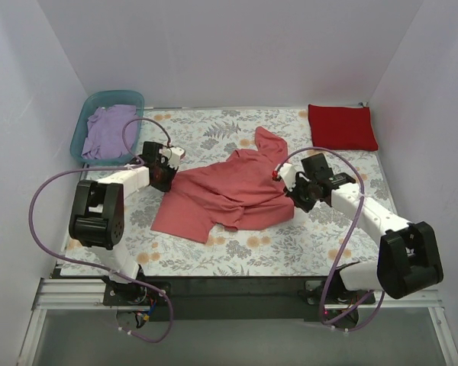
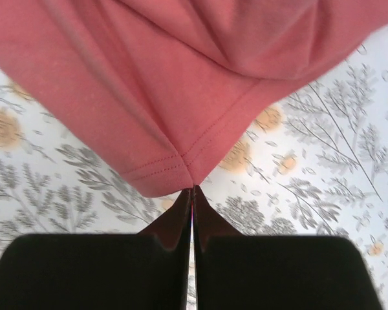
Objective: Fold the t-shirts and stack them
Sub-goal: Flatten the tshirt out
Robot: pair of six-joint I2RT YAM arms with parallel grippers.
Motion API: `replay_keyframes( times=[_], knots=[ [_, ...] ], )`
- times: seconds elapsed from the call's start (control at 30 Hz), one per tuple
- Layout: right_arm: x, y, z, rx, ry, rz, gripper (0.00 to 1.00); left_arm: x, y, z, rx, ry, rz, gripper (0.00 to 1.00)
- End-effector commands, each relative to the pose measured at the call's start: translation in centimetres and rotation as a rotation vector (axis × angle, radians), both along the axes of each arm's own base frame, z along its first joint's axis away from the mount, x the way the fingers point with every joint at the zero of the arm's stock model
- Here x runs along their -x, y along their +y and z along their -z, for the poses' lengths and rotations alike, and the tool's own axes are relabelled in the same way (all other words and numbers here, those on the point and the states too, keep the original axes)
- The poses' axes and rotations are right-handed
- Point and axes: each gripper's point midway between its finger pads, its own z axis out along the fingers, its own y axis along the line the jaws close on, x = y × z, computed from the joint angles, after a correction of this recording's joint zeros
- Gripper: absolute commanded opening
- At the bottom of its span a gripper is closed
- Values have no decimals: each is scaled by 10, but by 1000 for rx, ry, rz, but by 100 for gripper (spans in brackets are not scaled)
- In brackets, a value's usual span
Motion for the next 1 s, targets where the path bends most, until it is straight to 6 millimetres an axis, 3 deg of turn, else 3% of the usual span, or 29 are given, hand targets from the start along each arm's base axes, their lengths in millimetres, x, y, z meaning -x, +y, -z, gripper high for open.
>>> replay_keyframes(
  times=[0.0,0.13,0.3,0.37,0.4,0.47,0.6,0.67,0.73,0.77,0.87,0.97],
  knots=[
    [-15,-39,11,84,-30,41,1,1,41,26,-119,45,-106,0],
    [-38,-52,22,84,1,87,1,-7,69,25,-149,51,-202,0],
    [-72,-52,12,80,-16,160,1,-20,89,17,-182,49,-280,0],
    [-85,-55,13,95,-18,178,1,-19,96,19,-198,62,-299,0],
    [-88,-61,14,115,-16,190,1,-19,115,17,-198,66,-349,0],
    [-91,-60,18,125,7,186,1,-15,124,15,-202,75,-365,0],
    [-81,-37,10,12,104,160,10,-7,114,10,-133,81,-322,10],
    [-82,-36,0,-7,103,174,21,-1,103,10,-82,121,-309,26],
    [-78,-34,-17,-36,110,180,39,0,96,5,-46,130,-308,35],
    [-75,-34,-22,-52,119,188,42,1,95,2,-40,132,-305,38],
    [-53,-39,-27,-115,180,223,48,-1,86,-20,-2,85,-267,42],
    [-18,-30,-16,-189,286,208,48,1,70,-41,48,44,-195,43]
  ],
)
